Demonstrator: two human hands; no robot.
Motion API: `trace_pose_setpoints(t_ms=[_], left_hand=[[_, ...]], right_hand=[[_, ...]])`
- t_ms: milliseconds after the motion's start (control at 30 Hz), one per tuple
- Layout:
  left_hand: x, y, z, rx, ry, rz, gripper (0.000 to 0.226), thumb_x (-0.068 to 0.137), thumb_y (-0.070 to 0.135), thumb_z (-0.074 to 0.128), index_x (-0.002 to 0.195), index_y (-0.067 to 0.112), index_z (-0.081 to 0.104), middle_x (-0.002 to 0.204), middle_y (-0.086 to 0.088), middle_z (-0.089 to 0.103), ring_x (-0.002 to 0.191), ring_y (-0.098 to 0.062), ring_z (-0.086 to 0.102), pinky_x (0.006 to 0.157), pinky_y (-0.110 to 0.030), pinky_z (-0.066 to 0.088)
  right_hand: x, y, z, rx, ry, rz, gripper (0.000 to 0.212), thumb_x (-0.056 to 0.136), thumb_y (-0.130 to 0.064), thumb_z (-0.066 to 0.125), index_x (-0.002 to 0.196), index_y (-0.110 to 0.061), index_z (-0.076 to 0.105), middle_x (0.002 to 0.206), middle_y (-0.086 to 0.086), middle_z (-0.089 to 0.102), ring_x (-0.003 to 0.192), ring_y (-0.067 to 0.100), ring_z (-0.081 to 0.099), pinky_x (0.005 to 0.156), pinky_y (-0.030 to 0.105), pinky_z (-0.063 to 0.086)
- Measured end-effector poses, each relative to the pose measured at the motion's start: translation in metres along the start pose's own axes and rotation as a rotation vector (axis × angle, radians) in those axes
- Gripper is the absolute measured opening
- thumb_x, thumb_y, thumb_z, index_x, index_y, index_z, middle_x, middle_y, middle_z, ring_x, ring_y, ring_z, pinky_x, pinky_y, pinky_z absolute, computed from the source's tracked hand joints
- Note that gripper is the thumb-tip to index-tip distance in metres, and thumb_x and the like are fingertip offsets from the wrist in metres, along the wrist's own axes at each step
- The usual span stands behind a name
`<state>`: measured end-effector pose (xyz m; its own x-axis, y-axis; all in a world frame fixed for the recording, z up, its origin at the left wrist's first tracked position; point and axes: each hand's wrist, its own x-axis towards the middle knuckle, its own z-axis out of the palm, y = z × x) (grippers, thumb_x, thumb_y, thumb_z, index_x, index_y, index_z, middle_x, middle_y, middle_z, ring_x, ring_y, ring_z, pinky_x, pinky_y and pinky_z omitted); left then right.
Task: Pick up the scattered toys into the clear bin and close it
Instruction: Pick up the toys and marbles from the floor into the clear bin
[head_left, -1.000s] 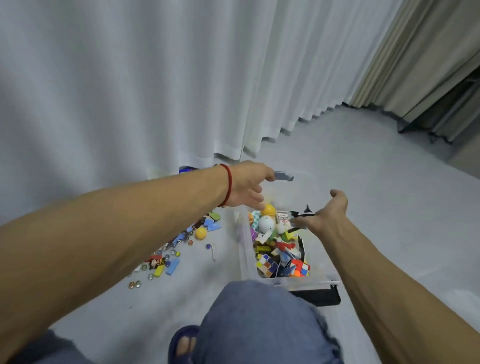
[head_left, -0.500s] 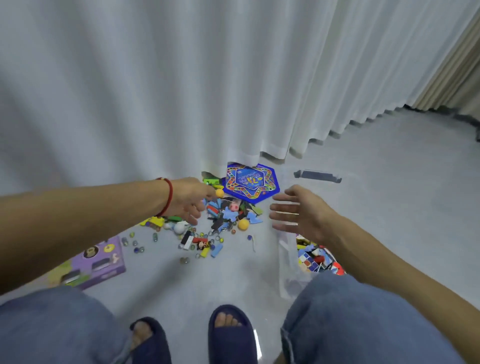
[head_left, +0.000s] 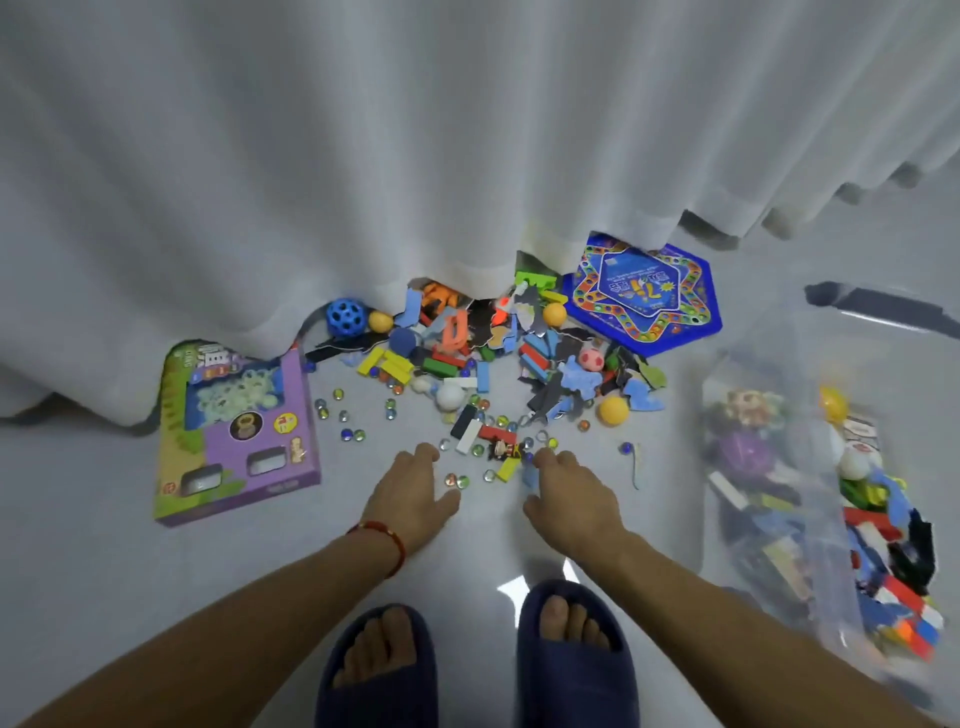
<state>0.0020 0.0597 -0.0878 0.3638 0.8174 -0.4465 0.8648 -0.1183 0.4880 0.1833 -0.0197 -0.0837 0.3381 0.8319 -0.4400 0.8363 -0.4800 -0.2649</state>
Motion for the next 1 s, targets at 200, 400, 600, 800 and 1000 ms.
trace_pose_setpoints(t_ms=[200,400,600,800,1000], left_hand=[[0.022,-0.012,0.044,-0.036,0.150,0.156,0.065,0.083,0.038,0.072,0.135,0.018,0.039,0.124,-0.003,0.040,0.109,-0.017,0.051,0.094,-0.030,0.049],[0.034,-0.011,0.057,-0.103,0.299,0.242,0.054,0.075,0.028,0.082,0.118,0.022,0.049,0.113,0.001,0.043,0.093,-0.015,0.053,0.076,-0.029,0.052],[0.044,-0.011,0.049,-0.166,0.305,0.206,0.062,0.072,0.026,0.084,0.122,0.013,0.050,0.121,-0.003,0.037,0.096,-0.007,0.043,0.079,-0.012,0.038],[0.053,-0.017,0.047,-0.056,0.280,0.238,0.035,0.082,0.021,0.074,0.111,0.009,0.058,0.110,-0.009,0.049,0.093,-0.021,0.054,0.082,-0.029,0.049],[0.056,-0.018,0.048,0.009,0.330,0.281,0.015,0.084,0.004,0.072,0.098,0.005,0.068,0.099,-0.013,0.060,0.085,-0.023,0.061,0.078,-0.014,0.039]], right_hand=[[0.030,-0.012,0.035,0.079,0.263,0.060,0.064,0.086,-0.059,0.062,0.133,-0.024,0.035,0.125,0.003,0.038,0.096,0.024,0.059,0.062,0.034,0.050],[0.040,-0.012,0.059,-0.002,0.289,-0.037,0.059,0.092,-0.059,0.051,0.138,-0.026,0.036,0.128,0.003,0.039,0.105,0.022,0.055,0.060,0.034,0.053],[0.048,-0.001,0.062,-0.069,0.290,-0.114,0.052,0.097,-0.056,0.047,0.137,-0.024,0.037,0.112,0.005,0.045,0.089,0.021,0.055,0.056,0.032,0.052],[0.053,0.003,0.061,-0.030,0.289,-0.129,0.035,0.095,-0.037,0.054,0.125,-0.022,0.044,0.098,0.006,0.044,0.065,0.021,0.051,0.054,0.038,0.054],[0.050,0.008,0.061,0.015,0.338,-0.177,0.030,0.094,-0.026,0.063,0.122,-0.016,0.055,0.098,0.010,0.054,0.061,0.020,0.044,0.056,0.029,0.045]])
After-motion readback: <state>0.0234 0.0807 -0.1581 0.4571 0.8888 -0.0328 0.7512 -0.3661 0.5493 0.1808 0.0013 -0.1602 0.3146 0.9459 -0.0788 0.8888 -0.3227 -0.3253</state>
